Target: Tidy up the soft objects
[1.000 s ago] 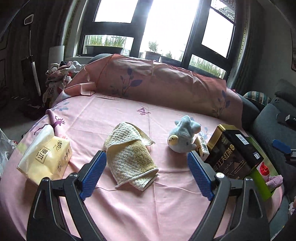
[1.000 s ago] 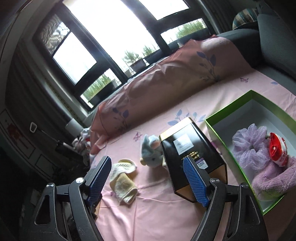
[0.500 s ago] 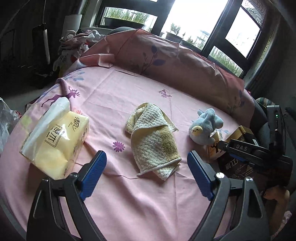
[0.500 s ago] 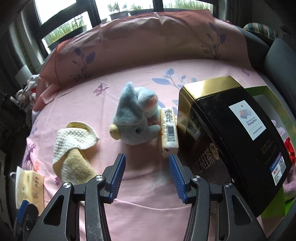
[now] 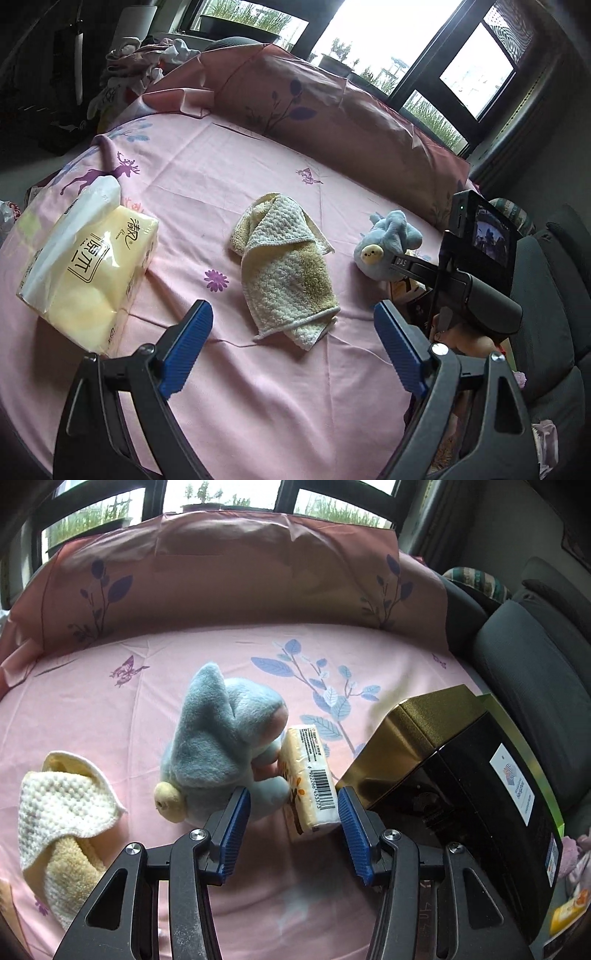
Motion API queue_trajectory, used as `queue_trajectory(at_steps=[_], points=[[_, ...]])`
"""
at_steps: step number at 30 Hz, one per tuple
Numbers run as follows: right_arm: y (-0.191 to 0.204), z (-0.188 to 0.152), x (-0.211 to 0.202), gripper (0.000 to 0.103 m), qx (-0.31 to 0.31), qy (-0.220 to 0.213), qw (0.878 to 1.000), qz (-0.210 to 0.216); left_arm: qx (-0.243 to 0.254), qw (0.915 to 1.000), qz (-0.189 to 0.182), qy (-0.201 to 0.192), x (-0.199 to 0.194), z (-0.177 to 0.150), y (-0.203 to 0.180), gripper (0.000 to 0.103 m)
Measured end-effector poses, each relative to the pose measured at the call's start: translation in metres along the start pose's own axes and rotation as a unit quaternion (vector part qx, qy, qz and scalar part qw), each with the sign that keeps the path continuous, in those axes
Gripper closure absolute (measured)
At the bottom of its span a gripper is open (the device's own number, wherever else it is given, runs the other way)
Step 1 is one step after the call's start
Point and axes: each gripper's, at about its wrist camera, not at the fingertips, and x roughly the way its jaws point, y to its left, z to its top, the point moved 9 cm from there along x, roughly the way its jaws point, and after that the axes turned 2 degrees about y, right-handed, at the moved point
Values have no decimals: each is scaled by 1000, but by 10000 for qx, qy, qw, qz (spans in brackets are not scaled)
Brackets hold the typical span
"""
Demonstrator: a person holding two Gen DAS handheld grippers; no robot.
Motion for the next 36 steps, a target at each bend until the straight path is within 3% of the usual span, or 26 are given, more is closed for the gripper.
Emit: queue_trajectory(at_steps=[3,7,10,13,16,20,26,28,31,36], points=[[10,6,12,51,-349,128,9992,-136,-26,10000,-48,46,1,-1,0,15],[10,4,25,60,-659,311,9956,-587,-9,9999,-106,73,0,-2,-2,15],[5,-2,28,78,-988,293,9891,-1048,-56,9998,-155,107,1,-1,-1,15],[6,-11,20,82,-1168,138,9891,-888,-87,9996,-196,160,3,-1,0,15],[5,-19,3,83,-1009,136,9945,-260,-101,9996,-224,145,2,0,0,14],[12,-39,-25,83,-761,286,9904,1121,-91,9995,-243,171,3,-1,-1,14],[34,-91,-60,83,-516,967,9466,3031,-128,9990,-192,377,9,-6,4,14],[39,-104,-60,83,-453,1164,9383,3226,-89,9991,-86,416,11,-8,5,14],[42,-114,-57,82,-509,1210,9418,3096,-35,9987,58,503,15,-12,7,14],[31,-106,-54,71,-404,1305,9361,3243,66,9973,236,689,24,-19,7,15]])
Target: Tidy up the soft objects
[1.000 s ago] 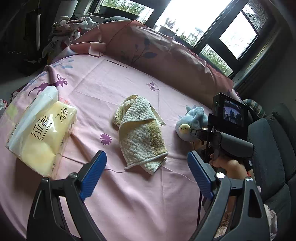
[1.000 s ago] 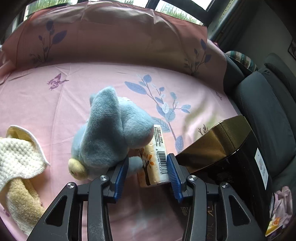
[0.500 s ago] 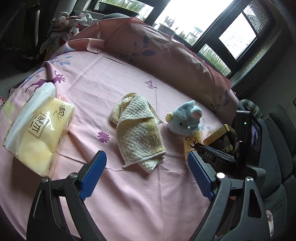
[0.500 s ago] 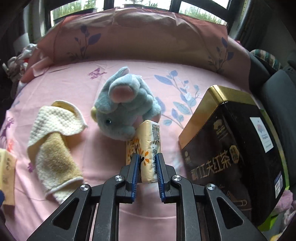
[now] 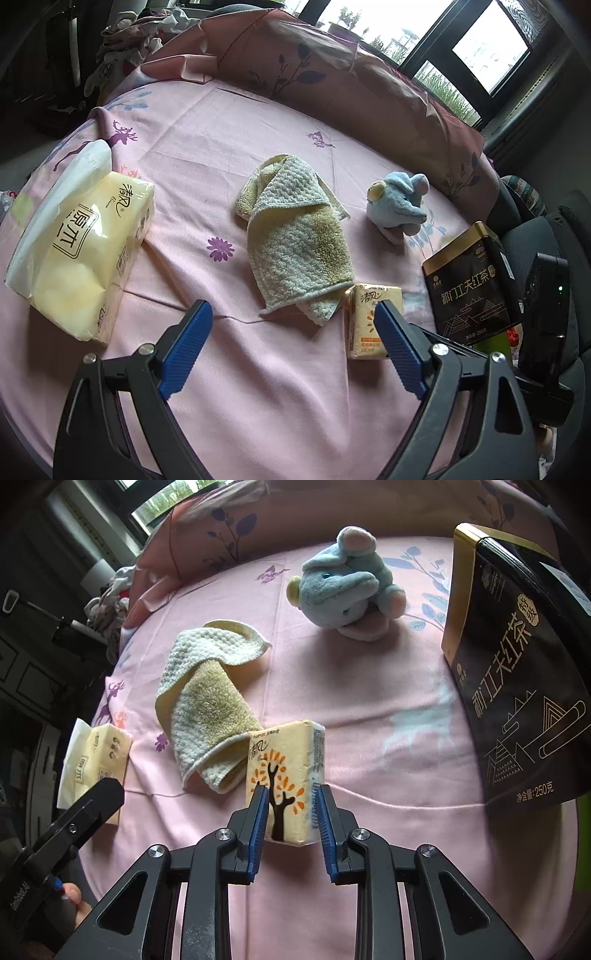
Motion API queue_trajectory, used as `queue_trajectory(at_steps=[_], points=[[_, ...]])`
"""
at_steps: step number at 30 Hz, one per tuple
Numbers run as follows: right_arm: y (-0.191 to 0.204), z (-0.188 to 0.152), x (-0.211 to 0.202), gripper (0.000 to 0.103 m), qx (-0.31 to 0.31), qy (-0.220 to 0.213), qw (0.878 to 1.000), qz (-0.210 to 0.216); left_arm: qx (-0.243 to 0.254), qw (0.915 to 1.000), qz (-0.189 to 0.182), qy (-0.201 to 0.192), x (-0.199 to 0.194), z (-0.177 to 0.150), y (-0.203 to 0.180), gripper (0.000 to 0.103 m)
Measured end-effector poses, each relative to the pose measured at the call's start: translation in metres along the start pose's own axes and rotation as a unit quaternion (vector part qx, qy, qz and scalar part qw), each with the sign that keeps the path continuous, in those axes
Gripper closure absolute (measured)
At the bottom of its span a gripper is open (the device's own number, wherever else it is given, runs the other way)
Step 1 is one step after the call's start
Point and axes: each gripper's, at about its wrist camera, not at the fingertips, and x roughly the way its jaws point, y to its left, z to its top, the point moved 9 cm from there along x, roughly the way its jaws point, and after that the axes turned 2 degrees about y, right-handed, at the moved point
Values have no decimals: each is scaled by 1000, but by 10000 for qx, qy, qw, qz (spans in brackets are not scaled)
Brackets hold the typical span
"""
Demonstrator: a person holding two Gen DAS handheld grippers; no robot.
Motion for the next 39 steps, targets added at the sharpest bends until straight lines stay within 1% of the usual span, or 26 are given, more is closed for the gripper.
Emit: queue_trajectory(at_steps=[2,3,5,7,10,12,14,16,18,22,23,25,26,29,34,37,39], points=[[-7,4,-2,55,94,-15,9999,-81,62,9999,67,108,6,-3,-1,15],[-8,6,-4,54,148,-42,9999,-74,84,9998,91,176,10,-5,-2,15],[-6,10,-7,53,174,-91,9998,99,105,9994,70,324,16,-9,-4,15],[-4,14,-9,53,226,-104,9993,293,133,9989,-32,458,22,-14,-9,16],[-4,18,-8,52,308,-104,9988,356,189,9976,-185,640,31,-21,-18,17],[-4,18,-5,52,296,-65,9987,406,282,9961,-207,811,39,-27,-26,25],[-5,17,-2,52,339,5,9982,492,494,9935,-153,1010,47,-35,-32,38],[-6,16,-1,52,366,17,9979,538,562,9923,-189,1088,53,-40,-38,41],[-4,14,1,52,296,42,9982,520,523,9916,-308,1143,57,-41,-43,41],[-4,10,9,52,243,92,9983,528,480,9894,-510,1269,66,-47,-50,49],[-6,9,12,52,270,83,9982,536,517,9888,-543,1293,68,-48,-52,52],[-10,7,18,52,358,161,9981,476,596,9891,-571,1216,70,-48,-57,57],[-10,5,20,52,367,228,9977,528,604,9889,-635,1199,69,-49,-59,63],[-8,4,20,52,214,130,9987,444,594,9867,-844,1253,71,-51,-66,68],[-5,4,13,53,222,-48,9985,507,769,9894,-764,967,61,-50,-77,68],[-2,6,-1,53,172,-261,9977,610,917,9914,-745,557,48,-44,-85,69],[-2,7,-14,53,157,-450,9971,591,974,9910,-851,330,38,-41,-92,69]])
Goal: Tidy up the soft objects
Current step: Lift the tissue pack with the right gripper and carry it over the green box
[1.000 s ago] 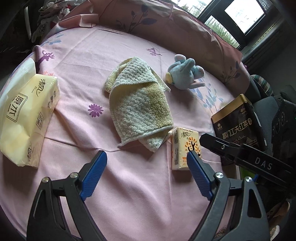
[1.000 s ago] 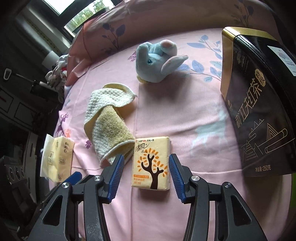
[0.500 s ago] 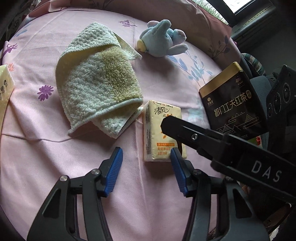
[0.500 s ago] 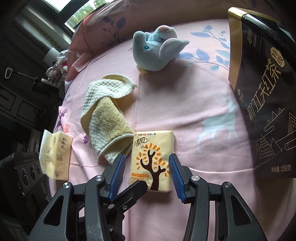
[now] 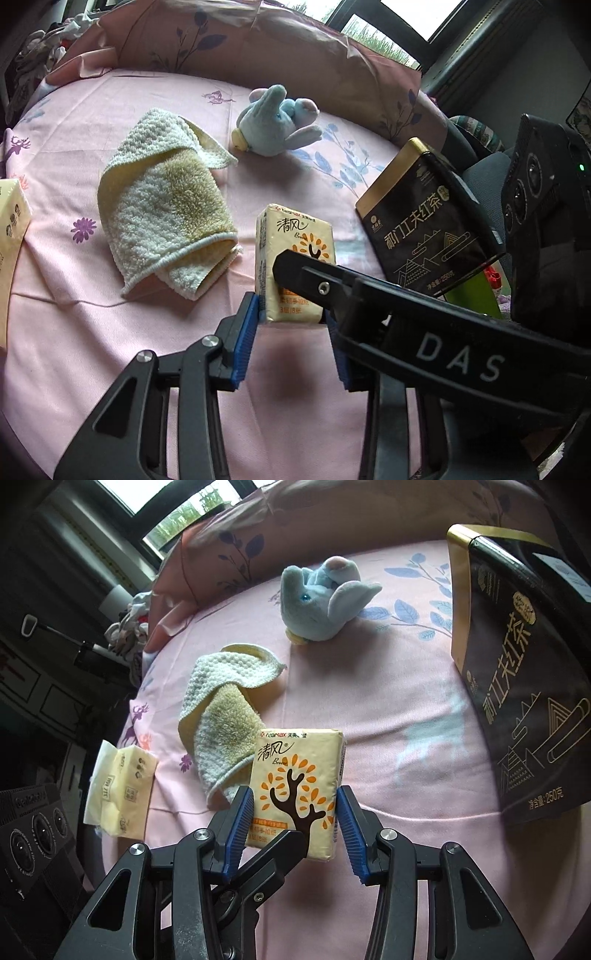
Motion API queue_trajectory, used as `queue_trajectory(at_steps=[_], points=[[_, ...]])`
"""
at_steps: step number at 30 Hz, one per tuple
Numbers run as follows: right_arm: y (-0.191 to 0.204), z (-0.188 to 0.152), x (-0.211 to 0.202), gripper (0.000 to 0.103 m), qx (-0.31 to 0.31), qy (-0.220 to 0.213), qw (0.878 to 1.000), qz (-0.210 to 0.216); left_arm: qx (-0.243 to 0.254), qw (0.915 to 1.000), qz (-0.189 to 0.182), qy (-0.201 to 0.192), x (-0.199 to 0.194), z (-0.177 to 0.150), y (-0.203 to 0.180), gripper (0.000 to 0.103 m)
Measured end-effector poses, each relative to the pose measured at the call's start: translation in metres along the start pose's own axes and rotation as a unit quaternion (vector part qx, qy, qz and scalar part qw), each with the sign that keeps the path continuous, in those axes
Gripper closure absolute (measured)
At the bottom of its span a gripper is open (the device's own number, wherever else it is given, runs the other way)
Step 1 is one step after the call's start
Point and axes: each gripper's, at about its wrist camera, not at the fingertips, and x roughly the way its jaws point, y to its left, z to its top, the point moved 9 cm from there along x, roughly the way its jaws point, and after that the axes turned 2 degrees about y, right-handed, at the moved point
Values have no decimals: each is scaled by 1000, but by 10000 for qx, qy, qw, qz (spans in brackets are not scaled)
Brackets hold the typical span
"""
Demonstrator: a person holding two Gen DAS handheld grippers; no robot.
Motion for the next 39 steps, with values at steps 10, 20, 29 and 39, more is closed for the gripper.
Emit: queue_trajectory(at_steps=[10,20,29,39], points=[[11,7,-67,53,-222,-822,9961,245,513,9898,-257,-1306,-50,14,-42,67],[-1,17,-144,53,-352,-1705,9839,414,1068,9713,-503,-2067,-81,27,-108,66],[-70,27,-218,53,274,-2647,9615,677,1895,9537,-873,-2165,-70,40,-201,65],[-152,29,-257,53,1148,-3243,9344,921,2273,9487,-1447,-1653,-24,43,-274,64]])
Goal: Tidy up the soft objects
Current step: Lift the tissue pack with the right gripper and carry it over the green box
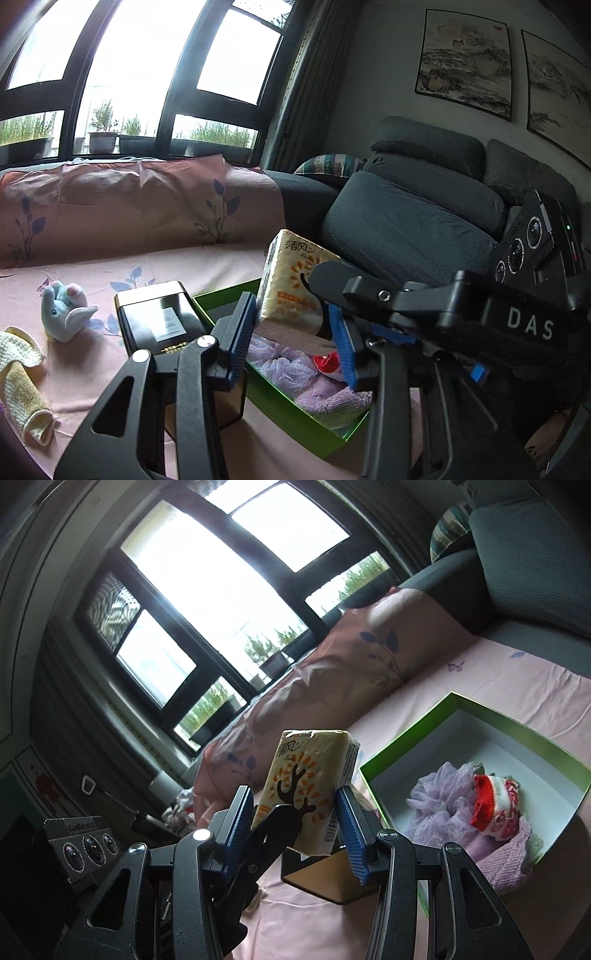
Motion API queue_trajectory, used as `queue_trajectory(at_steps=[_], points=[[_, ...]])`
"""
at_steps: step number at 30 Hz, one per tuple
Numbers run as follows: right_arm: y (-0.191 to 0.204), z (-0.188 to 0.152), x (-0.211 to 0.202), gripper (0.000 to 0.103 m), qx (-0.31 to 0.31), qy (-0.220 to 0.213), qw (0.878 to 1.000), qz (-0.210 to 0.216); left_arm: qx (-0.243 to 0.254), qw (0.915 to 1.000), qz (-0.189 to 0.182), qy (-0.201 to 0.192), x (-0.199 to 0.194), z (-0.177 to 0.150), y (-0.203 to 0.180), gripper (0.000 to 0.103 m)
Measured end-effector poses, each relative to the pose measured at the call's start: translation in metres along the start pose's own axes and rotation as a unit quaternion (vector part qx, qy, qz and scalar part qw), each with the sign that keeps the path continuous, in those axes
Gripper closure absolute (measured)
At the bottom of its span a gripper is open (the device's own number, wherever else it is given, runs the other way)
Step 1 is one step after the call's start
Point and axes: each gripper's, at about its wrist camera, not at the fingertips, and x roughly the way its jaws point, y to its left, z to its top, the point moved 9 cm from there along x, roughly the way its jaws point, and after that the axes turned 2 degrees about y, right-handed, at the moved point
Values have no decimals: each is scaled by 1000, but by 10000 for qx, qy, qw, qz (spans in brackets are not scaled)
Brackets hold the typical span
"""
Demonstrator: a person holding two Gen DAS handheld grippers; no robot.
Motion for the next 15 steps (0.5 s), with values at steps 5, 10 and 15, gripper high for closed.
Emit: queue_trajectory(at_steps=[5,10,15], points=[[-37,10,-6,53,455,-136,9988,-113,206,9994,-128,250,30,-5,-23,64],[-72,15,-9,53,837,-160,9961,-223,270,9979,-195,558,58,-13,-36,65],[-100,17,-13,53,1187,-246,9921,-329,323,9960,-258,797,81,-21,-46,65]])
